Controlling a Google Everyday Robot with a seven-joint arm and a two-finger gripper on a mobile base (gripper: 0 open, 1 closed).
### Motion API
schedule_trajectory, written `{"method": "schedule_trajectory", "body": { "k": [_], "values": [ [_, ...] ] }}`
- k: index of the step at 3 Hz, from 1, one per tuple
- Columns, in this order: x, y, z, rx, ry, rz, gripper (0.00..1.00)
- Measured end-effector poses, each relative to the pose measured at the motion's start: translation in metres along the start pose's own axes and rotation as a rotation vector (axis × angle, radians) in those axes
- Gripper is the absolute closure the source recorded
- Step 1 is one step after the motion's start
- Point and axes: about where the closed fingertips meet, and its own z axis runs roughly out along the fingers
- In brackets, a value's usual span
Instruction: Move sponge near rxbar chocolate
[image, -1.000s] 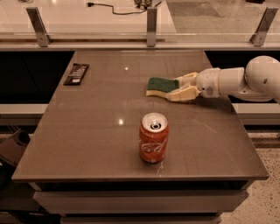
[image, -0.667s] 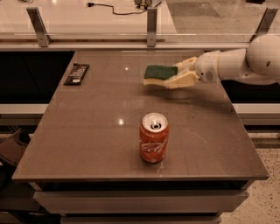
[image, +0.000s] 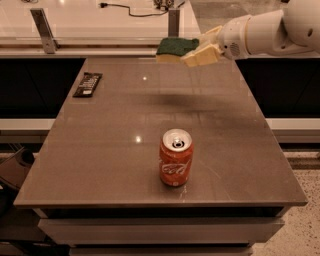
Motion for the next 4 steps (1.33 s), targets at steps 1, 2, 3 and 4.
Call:
{"method": "schedule_trajectory", "body": {
  "k": [1,2,3,4],
  "values": [
    [-0.035,-0.008,0.008,0.028,0.018,-0.031,1.00],
    [-0.057,-0.009,0.032,0.023,0.057,-0.054,1.00],
    [-0.067,-0.003,0.072,-0.010,0.108,-0.067,1.00],
    [-0.064,0.009,0.114,-0.062,0.126,-0.057,1.00]
  ]
}}
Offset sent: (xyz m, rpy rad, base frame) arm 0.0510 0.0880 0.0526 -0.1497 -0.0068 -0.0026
